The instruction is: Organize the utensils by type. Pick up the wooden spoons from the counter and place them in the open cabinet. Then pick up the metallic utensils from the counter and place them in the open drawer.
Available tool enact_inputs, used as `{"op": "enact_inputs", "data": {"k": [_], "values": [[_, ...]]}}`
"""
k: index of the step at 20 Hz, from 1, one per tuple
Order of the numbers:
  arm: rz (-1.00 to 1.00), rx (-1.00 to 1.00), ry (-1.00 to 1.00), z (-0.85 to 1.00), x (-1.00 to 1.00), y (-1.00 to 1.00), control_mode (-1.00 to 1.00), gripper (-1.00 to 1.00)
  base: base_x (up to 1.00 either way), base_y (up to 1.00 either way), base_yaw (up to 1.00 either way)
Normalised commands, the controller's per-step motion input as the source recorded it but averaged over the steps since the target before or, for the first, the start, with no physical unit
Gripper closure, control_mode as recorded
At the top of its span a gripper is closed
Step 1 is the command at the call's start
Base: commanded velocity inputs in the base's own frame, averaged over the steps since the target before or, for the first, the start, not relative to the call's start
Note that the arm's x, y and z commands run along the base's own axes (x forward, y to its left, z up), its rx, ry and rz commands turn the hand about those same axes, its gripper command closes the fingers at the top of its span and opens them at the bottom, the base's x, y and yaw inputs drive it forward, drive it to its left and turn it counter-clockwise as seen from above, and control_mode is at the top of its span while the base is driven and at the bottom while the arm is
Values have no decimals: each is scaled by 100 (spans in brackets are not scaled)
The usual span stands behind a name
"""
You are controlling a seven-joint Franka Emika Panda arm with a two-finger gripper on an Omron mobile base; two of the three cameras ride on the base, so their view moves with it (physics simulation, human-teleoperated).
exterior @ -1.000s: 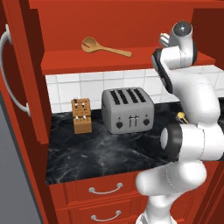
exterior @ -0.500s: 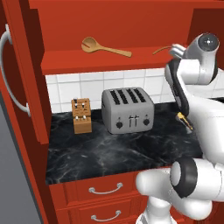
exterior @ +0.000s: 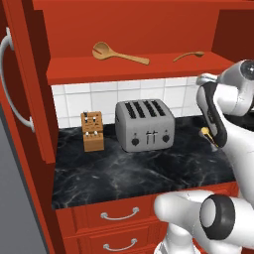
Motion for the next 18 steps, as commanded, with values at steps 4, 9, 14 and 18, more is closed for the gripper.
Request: {"op": "enact_inputs", "data": {"k": [4,9,14,18], "values": [[17,-16,5,-64,0,-22,-100,-100,0,0,0],[13,-15,1,-55,0,-26,-100,-100,0,0,0],[10,-20,4,-47,3,-26,-100,-100,0,0,0],[9,-19,8,-39,10,-28,-100,-100,0,0,0]]}}
